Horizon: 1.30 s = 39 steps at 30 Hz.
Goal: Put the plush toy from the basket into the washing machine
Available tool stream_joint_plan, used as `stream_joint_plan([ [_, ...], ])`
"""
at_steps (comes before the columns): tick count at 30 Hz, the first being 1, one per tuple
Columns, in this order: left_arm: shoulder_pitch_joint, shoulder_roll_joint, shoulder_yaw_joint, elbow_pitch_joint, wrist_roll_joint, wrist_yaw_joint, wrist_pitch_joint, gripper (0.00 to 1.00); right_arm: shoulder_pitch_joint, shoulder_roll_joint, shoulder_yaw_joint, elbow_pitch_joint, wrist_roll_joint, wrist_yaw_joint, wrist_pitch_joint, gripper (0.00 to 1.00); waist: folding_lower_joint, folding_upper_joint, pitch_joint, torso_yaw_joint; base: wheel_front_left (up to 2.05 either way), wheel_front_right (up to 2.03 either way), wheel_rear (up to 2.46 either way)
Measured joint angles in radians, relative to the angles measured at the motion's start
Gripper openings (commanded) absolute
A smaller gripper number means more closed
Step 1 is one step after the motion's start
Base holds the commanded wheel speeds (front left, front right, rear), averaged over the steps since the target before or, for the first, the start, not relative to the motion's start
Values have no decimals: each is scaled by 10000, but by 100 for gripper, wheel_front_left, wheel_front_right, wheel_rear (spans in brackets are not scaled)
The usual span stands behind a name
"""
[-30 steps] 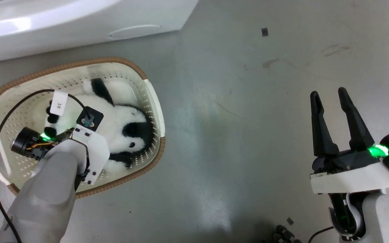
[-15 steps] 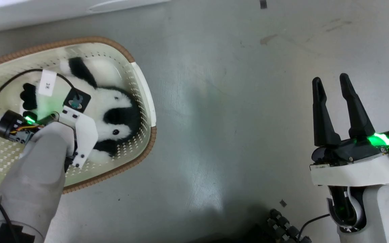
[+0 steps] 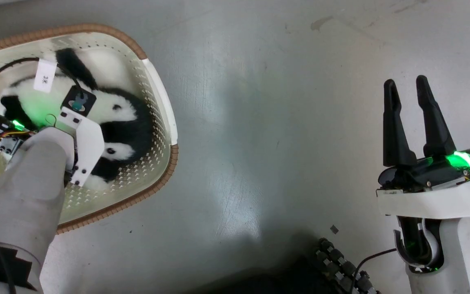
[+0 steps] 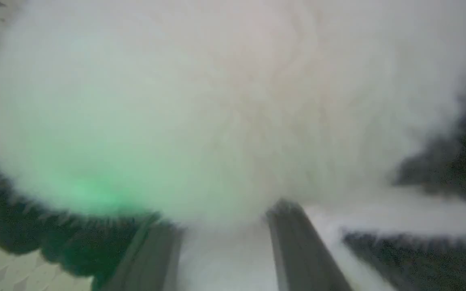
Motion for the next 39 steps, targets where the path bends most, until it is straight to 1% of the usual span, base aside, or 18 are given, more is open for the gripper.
stream_joint_plan([
  [6, -282, 12, -222, 518, -180, -67, -247, 0, -144, 0, -35, 13, 198, 0, -104, 100, 1, 0, 33, -50, 0, 0, 0],
  [12, 61, -155, -142, 717, -583, -69, -658, 0, -154, 0, -82, 128, 132, 0, -111, 100, 1, 0, -595, 97, 0, 0, 0],
  [19, 669, -662, 12, 815, -1030, -84, -1285, 0, 194, 0, -215, 382, -192, 0, -111, 100, 1, 0, -1640, 382, 0, 0, 0],
  [26, 1267, -1160, -82, 848, -1233, -268, -2086, 0, 711, 0, -384, 721, -508, 0, -113, 100, 1, 0, -2857, 799, 0, 0, 0],
  [34, 1992, -1799, -284, 849, -1358, -407, -2951, 0, 1425, 2, -585, 1066, -890, 0, -113, 100, 0, 0, -4263, 1419, 0, 0, 0],
  [39, 2355, -2128, -307, 853, -1536, -426, -3728, 0, 1920, 0, -746, 1252, -1074, 0, -113, 100, 0, 0, -5087, 1857, 0, 0, 0],
])
